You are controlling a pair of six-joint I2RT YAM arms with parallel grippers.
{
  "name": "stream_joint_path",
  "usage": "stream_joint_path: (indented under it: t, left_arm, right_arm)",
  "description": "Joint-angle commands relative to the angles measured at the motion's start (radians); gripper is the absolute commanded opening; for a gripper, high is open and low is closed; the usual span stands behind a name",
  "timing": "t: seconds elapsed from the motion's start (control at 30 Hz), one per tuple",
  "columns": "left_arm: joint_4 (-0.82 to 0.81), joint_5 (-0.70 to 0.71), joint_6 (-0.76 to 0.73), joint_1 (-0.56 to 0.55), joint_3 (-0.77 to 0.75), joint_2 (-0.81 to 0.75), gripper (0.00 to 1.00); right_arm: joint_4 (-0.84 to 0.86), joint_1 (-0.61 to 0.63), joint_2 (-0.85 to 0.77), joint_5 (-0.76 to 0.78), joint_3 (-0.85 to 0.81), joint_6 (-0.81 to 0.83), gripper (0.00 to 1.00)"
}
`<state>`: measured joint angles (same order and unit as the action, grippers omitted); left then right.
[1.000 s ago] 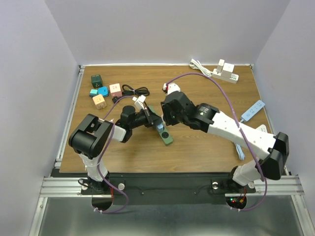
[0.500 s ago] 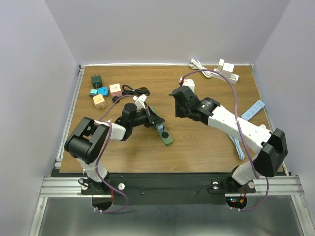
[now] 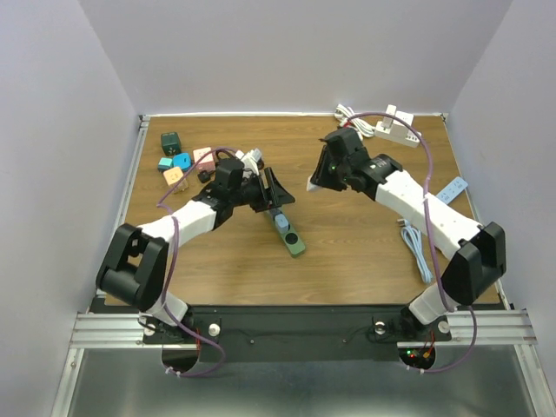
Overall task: Pull the plug off the socket
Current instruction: Place the plug at the corner of the board.
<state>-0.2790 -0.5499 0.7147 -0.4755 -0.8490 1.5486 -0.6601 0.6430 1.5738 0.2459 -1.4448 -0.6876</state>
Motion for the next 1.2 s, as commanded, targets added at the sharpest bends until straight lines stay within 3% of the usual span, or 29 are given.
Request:
stream_joint_path:
  t: [0.0,0.1,0.3,0.47,0.6,0.8,0.97,1.17]
  left_arm:
    - [0.029,-0.024,0.002,0.001,-0.056,-0.123,0.73]
    - [0.003,-0.045,0.066,0.003,-0.044,-0.16,0.76]
    - [-0.219,-0.099,0.265,0.006,0.039,-0.202,0.77]
    - [-0.385,-0.134,0.434,0.005,0.091,-0.202,0.78]
    - [-0.558,-0.099,0.603,0.005,0.16,-0.237,0.78]
    - [-0.572,-0.018,0.657,0.005,0.211,-0.275,0.79]
    - [-0.594,0.022,0.687,0.005,0.231,-0.282,0.78]
    - [-0.595,0.034,0.694,0.005,0.205,-0.254,0.71]
  right_arm:
    - [0.143,-0.061,-0.107,-0.218,0.038,-0.146,0.0]
    - [0.288,-0.112,-0.178,-0.319,0.148,-0.243,0.0]
    - [0.538,-0.143,-0.231,-0.506,0.293,-0.429,0.0]
    - [0.801,-0.144,-0.261,-0.568,0.412,-0.57,0.01]
    - [0.893,-0.146,-0.268,-0.582,0.484,-0.641,0.01]
    - [1.123,-0.146,-0.285,-0.6,0.596,-0.762,0.01]
    - [1.159,-0.144,-0.285,-0.619,0.624,-0.786,0.01]
    - [1.222,-0.144,-0.281,-0.638,0.647,-0.822,0.0]
